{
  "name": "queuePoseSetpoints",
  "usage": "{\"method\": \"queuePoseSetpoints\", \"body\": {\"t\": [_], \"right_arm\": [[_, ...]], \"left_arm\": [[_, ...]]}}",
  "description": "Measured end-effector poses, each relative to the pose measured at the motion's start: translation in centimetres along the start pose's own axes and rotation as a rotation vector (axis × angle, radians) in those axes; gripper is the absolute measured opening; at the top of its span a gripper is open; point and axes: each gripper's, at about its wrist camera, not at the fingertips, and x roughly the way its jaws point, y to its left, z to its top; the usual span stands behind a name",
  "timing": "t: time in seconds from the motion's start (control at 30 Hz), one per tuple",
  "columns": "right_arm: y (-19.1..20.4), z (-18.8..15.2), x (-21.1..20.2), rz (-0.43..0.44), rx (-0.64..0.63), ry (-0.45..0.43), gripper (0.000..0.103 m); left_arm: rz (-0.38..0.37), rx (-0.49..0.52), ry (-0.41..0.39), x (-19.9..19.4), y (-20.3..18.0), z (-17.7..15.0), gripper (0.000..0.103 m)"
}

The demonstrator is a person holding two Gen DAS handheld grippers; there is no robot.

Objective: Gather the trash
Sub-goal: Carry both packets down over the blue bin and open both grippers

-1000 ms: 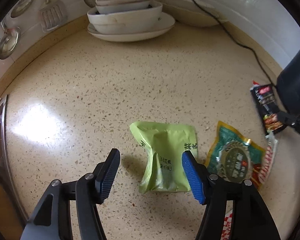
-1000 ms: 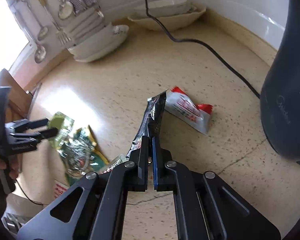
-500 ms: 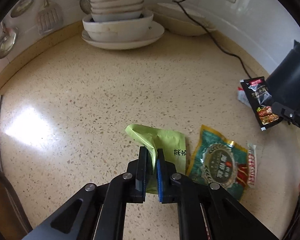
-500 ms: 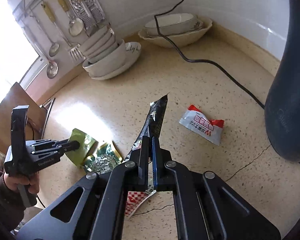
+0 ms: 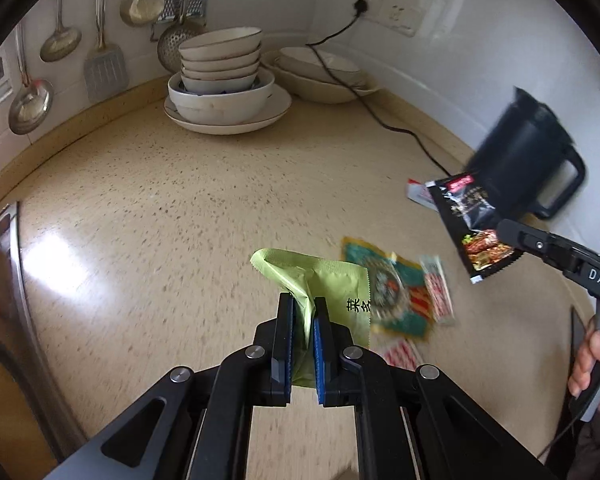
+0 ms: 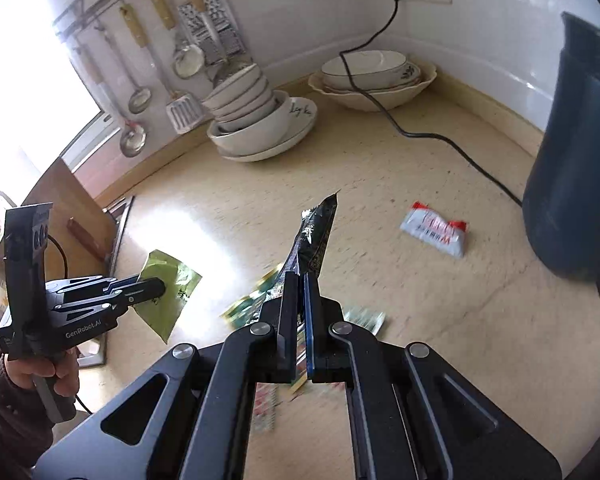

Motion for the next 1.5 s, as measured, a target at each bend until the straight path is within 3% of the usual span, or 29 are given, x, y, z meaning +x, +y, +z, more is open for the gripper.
{"method": "queuePoseSetpoints", "body": {"t": [0.27,0.5,0.63,0.9,1.23,1.43,1.5], "right_arm": [[9.5,-8.6,-4.9,-0.045,0.045,-0.049,0.004],[17.4,-18.6,-6.3,-0.060,0.127,-0.022,0.004],[19.9,-23.9,-4.9,-0.058,0.175,0.068,0.004],[19.5,-31.9,0.1,-0.085,0.199,0.202,0.004],[13.4,-40.7,9.9,-0.119,0.229,0.325,0.004],[10.6,-44.3,14.9,-0.116,0.288,0.368,0.004],[9.7,-45.0,16.1,-0.113,0.313,0.371,0.005]], "left_arm": [[-0.060,0.126,-0.012,-9.1,1.3,-8.1,0.004],[-0.100,0.196,0.100,-14.1,3.0,-17.7,0.005],[-0.105,0.194,0.181,-14.7,3.8,-22.3,0.005],[-0.086,0.190,0.300,-10.5,5.2,-29.0,0.005],[-0.007,0.225,0.390,-1.8,5.3,-35.8,0.005],[0.009,0.245,0.430,1.1,5.9,-37.7,0.005],[0.020,0.245,0.441,2.7,5.0,-36.9,0.005]]}}
